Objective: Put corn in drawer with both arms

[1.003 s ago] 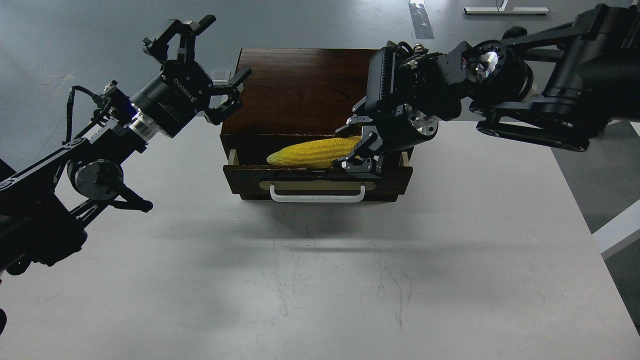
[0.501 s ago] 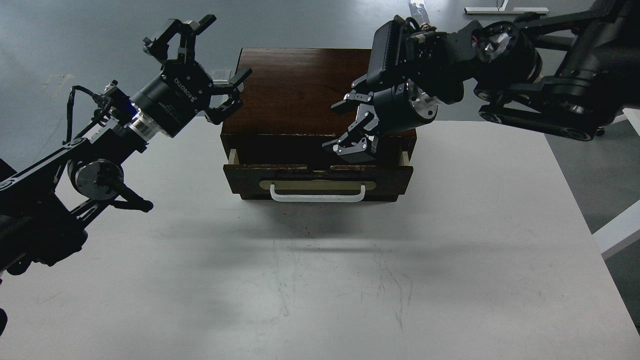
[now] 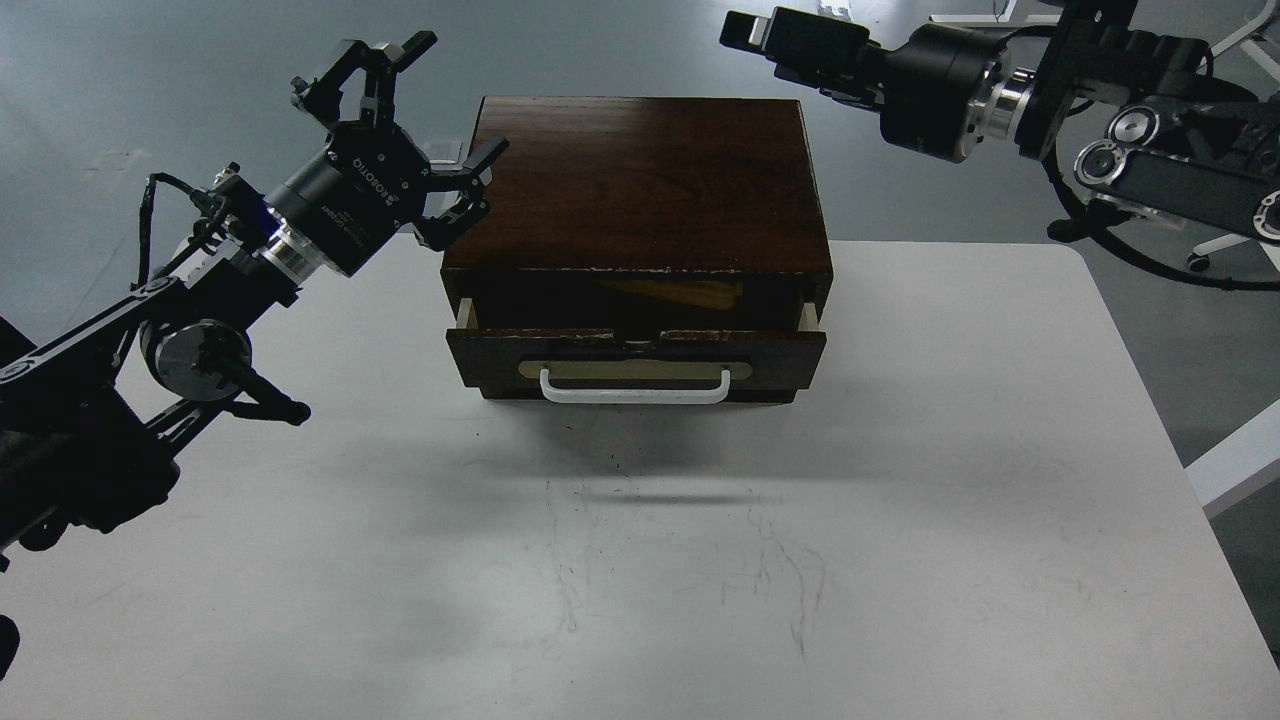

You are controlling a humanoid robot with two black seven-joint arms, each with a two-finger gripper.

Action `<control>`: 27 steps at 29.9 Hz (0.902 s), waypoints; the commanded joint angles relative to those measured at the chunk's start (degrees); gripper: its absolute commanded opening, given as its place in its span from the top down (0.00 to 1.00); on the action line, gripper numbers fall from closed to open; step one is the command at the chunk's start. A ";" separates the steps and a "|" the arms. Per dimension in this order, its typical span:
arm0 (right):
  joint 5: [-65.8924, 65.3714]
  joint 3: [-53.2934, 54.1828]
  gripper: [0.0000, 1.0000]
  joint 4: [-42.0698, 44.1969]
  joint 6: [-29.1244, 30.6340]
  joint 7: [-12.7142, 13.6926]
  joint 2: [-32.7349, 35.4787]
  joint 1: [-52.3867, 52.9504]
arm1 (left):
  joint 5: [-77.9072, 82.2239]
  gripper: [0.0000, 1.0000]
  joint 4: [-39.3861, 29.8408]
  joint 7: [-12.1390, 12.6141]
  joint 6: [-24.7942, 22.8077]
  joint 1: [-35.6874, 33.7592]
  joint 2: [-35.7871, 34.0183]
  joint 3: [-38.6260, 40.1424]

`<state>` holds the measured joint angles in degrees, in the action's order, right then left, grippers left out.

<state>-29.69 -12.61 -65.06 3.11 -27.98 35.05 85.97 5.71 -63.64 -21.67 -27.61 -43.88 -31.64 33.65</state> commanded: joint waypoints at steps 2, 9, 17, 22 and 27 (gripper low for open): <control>7.27 12.86 0.01 1.68 -0.12 -0.02 1.78 -14.49 | 0.09 0.02 0.01 -0.04 0.01 1.25 0.18 0.98; 18.96 27.98 0.01 2.83 0.05 -0.02 1.07 -30.85 | 0.09 0.02 0.01 -0.04 -0.07 2.31 0.26 1.16; 28.46 33.61 0.00 2.83 0.49 -0.02 -0.51 -38.59 | 0.09 0.02 0.01 -0.04 -0.07 3.01 0.79 1.16; 28.37 34.41 0.00 2.65 0.40 -0.02 -2.09 -41.32 | 2.02 0.02 0.01 -0.04 -0.07 3.54 1.40 1.86; 28.37 34.50 0.00 2.57 0.49 -0.02 -2.62 -41.93 | 2.11 0.02 0.01 -0.04 -0.07 4.33 1.67 2.39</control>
<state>-1.32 21.84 -62.45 3.52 -28.00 32.68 44.23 7.76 -63.63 -21.71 -27.70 -39.85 -30.03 35.88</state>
